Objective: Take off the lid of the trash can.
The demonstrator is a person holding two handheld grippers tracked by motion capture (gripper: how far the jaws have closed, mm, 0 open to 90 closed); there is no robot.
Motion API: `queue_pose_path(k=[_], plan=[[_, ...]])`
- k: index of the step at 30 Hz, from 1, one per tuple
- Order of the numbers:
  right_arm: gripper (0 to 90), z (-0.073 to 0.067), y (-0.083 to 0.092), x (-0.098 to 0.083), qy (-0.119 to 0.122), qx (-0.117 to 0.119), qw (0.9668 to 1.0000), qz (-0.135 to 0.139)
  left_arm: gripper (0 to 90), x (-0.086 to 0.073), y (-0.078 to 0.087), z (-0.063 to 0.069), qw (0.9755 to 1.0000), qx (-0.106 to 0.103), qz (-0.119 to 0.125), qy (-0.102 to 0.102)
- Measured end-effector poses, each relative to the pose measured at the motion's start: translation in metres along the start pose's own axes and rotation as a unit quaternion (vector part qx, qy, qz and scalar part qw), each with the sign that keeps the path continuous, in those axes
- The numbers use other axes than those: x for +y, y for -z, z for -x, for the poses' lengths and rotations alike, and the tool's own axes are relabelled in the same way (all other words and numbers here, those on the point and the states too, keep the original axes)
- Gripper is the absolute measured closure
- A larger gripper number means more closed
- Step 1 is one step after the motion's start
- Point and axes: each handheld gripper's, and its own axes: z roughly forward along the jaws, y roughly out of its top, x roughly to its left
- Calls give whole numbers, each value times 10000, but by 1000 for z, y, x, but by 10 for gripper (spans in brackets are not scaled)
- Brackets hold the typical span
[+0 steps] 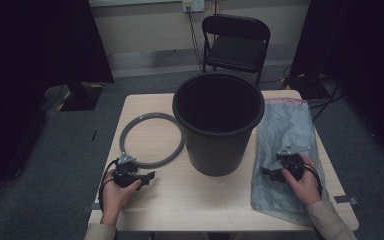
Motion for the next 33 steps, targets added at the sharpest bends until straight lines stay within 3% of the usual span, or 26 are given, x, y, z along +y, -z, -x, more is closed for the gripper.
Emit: queue_pose_path(k=[1,4,7,11,14,17,19,22,25,27,30,31,33], plan=[[127,2,-3,3,-20,-7,10000,8,167,-1,-2,2,9998,33,12,-172],[142,6,-5,8,-58,53,9999,-70,148,-2,-3,4,9994,29,37,-344],[143,6,5,9,-197,328,9991,-170,124,-5,-4,5,9980,-7,66,-625],[141,-2,34,-2,192,523,9981,-268,38,-6,-7,9,9948,-7,-52,-1021],[142,-7,45,-16,361,624,9968,-348,22,-6,-9,11,9948,33,-69,-1011],[141,-11,53,-31,381,857,9946,-444,22,-7,-8,12,9951,50,-58,-988],[139,-15,54,-35,470,760,9944,-558,22,-7,-8,12,9951,51,-58,-986],[121,-19,52,-37,703,599,9944,-513,22,-7,-8,12,9951,53,-57,-986],[119,-19,49,-35,729,631,9942,-467,22,-7,-9,12,9951,52,-56,-983],[126,-21,46,-33,572,534,9960,-442,22,-7,-9,12,9951,54,-55,-983],[207,-21,45,-29,473,422,9967,-502,22,-7,-9,12,9951,51,-54,-983],[309,-20,45,-28,459,402,9971,-459,22,-7,-9,12,9951,52,-55,-983],[409,-18,45,-25,435,405,9972,-451,21,-7,-9,12,9951,59,-57,-985]])
